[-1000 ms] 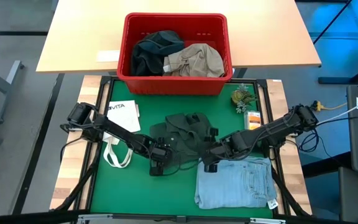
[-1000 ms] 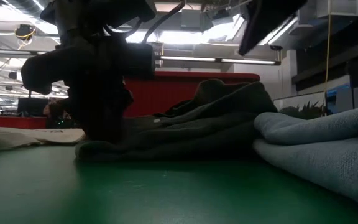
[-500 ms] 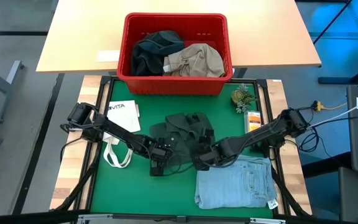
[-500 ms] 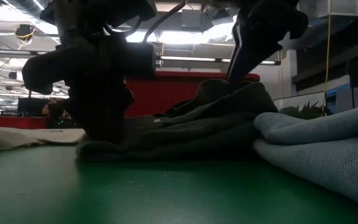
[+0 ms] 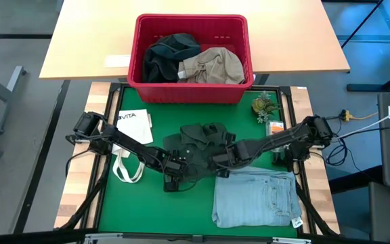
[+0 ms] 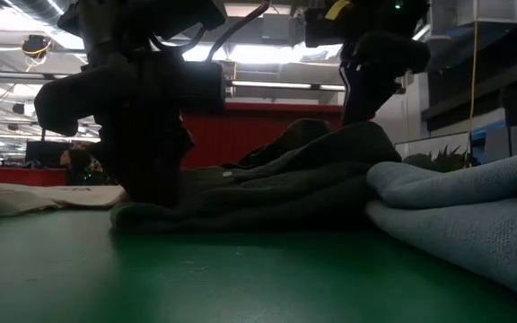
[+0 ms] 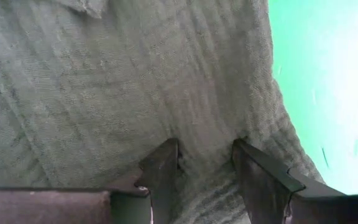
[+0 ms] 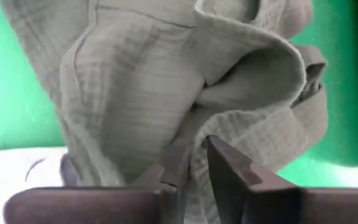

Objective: Fold Laundry from Bin
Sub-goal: Fold the green shirt

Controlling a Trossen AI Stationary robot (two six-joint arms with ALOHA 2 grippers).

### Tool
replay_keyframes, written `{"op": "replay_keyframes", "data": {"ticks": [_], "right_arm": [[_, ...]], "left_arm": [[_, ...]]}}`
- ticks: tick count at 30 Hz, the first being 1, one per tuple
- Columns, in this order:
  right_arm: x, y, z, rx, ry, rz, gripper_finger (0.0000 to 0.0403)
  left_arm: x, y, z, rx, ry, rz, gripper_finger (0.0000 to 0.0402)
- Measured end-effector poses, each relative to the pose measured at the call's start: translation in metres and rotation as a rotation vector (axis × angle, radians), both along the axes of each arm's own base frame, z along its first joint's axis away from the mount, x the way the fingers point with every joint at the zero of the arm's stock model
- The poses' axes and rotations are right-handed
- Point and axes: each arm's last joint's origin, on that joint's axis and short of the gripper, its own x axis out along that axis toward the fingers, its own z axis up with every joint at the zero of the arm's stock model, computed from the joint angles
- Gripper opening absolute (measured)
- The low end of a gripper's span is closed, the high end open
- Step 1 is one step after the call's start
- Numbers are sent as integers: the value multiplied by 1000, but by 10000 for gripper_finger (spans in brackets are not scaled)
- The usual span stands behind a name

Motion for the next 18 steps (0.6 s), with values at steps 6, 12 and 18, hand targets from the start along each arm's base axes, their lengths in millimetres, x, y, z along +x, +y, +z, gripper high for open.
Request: {"op": "replay_keyframes", "data": {"ticks": [6,12,18], "right_arm": [[-11,-1,0,-49,104,-13,7],[-30,-4,-5,-67,248,-115,17],[-36,-4,-19,-18,282,-118,9]], "left_arm": [[0,0,0,-1,-1,3,155],[0,0,0,-2,-2,3,155],[0,0,0,-2,-5,4,155]]}}
